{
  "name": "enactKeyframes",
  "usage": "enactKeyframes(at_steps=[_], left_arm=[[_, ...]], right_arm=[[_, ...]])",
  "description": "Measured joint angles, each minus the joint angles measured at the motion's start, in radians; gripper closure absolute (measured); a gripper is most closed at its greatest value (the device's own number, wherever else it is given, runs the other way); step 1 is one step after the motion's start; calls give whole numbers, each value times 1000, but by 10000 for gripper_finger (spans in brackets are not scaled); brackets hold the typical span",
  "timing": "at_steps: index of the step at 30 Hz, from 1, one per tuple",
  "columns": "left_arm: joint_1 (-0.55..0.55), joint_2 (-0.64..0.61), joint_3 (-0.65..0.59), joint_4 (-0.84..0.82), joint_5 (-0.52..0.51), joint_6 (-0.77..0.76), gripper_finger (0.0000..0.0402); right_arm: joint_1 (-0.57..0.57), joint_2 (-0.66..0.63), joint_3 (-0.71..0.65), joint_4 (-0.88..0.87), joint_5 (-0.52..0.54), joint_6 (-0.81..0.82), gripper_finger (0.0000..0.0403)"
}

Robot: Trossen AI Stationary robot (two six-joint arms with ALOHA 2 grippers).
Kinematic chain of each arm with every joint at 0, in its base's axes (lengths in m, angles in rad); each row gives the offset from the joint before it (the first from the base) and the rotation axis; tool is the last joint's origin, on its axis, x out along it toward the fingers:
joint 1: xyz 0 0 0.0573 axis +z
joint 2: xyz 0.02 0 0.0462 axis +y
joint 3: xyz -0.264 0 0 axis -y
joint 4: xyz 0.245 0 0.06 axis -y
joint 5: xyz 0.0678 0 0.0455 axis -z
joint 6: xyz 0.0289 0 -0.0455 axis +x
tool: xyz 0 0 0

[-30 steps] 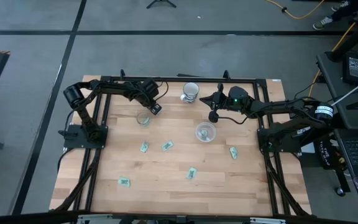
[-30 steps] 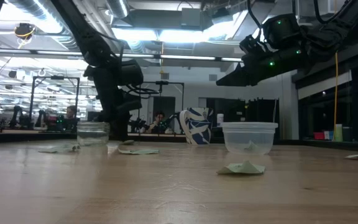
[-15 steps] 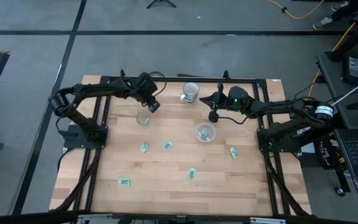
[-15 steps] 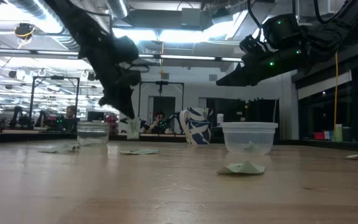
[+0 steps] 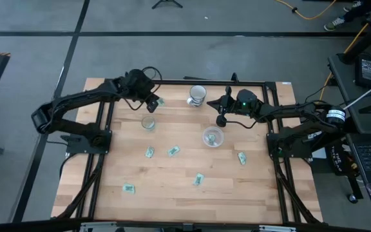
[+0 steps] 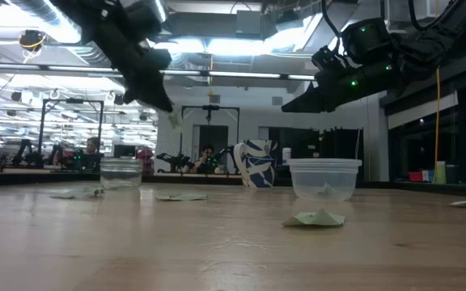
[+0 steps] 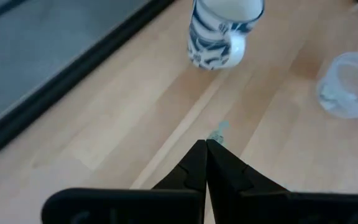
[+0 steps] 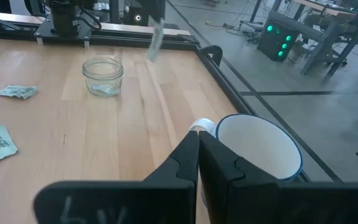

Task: Pick and place Stevia / Truvia into bins
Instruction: Put the stevia packet into the transparent cup

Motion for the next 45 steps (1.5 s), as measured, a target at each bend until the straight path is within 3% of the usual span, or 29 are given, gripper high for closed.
enactKeyframes(at_steps=[9, 27, 34, 45], left_arm=[[-28, -94, 0, -33, 0, 41, 400], [-192, -323, 1, -307, -1, -12, 399], [-231, -369, -1, -326, -71, -13, 399], [-259, -374, -142, -285, -69, -51, 400]], right_arm=[[0, 0, 0, 0, 0, 0, 388], [0, 0, -4, -27, 0, 0, 388], [0, 0, -4, -27, 0, 0, 388], [0, 0, -4, -26, 0, 0, 388]])
